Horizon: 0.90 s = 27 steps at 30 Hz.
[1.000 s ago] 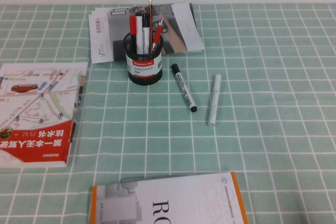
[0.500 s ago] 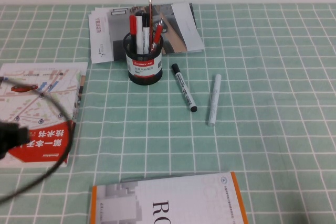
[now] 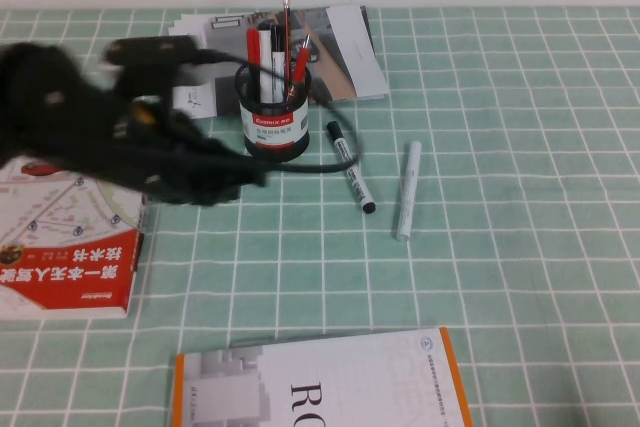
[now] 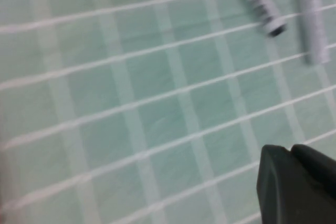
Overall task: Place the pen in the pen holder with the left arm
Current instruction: Pick up the pen on the table
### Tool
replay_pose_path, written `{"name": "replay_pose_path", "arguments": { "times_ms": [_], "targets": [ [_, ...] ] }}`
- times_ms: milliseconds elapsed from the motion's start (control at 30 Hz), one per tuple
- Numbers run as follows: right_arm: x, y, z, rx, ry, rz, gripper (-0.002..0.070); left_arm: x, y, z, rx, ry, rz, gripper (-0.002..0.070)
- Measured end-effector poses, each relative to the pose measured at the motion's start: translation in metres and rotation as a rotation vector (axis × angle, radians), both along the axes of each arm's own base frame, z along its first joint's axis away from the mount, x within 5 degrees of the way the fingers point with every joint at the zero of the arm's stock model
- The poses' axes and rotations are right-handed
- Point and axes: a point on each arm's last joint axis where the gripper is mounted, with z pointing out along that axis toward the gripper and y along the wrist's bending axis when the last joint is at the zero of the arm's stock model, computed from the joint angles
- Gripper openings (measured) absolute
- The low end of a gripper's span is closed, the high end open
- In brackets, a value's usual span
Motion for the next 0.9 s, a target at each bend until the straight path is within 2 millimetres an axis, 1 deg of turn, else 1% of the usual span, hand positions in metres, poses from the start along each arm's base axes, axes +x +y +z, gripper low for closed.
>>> {"name": "replay_pose_path", "arguments": {
  "times_ms": [33, 200, 233, 333, 400, 533, 567, 600, 667, 700, 800, 833, 900],
  "targets": [
    [0.0, 0.0, 0.0, 0.0, 0.0, 0.0, -0.002, 0.006, -0.01, -0.004, 0.002, 0.01, -0.015, -0.0003],
    [0.0, 0.0, 0.0, 0.0, 0.0, 0.0, -0.002, 0.032, -0.065, -0.009, 0.001, 0.037, -0.067, -0.0003],
    [0.0, 0.0, 0.0, 0.0, 0.0, 0.0, -0.002, 0.037, -0.073, -0.011, 0.011, 0.045, -0.07, -0.0003],
    [0.0, 0.0, 0.0, 0.0, 0.0, 0.0, -0.002, 0.051, -0.101, -0.025, 0.05, 0.098, -0.072, -0.0003],
    [0.0, 0.0, 0.0, 0.0, 0.0, 0.0, -0.002, 0.062, -0.115, -0.032, 0.076, 0.119, -0.075, -0.0003],
    [0.0, 0.0, 0.0, 0.0, 0.0, 0.0, -0.002, 0.077, -0.135, -0.04, 0.09, 0.13, -0.079, 0.0],
    [0.0, 0.0, 0.0, 0.0, 0.0, 0.0, -0.002, 0.08, -0.139, -0.043, 0.09, 0.129, -0.084, 0.0011],
    [0.0, 0.0, 0.0, 0.0, 0.0, 0.0, -0.002, 0.082, -0.142, -0.044, 0.094, 0.129, -0.089, 0.0028],
    [0.0, 0.0, 0.0, 0.0, 0.0, 0.0, -0.002, 0.086, -0.147, -0.049, 0.1, 0.128, -0.1, 0.0097],
    [0.0, 0.0, 0.0, 0.0, 0.0, 0.0, -0.002, 0.088, -0.15, -0.052, 0.102, 0.128, -0.104, 0.0162],
    [0.0, 0.0, 0.0, 0.0, 0.0, 0.0, -0.002, 0.092, -0.153, -0.06, 0.098, 0.146, -0.084, 0.031],
    [0.0, 0.0, 0.0, 0.0, 0.0, 0.0, -0.002, 0.093, -0.154, -0.062, 0.093, 0.15, -0.07, 0.034],
    [0.0, 0.0, 0.0, 0.0, 0.0, 0.0, -0.002, 0.095, -0.155, -0.069, 0.088, 0.166, -0.042, 0.0372]
  ]
}}
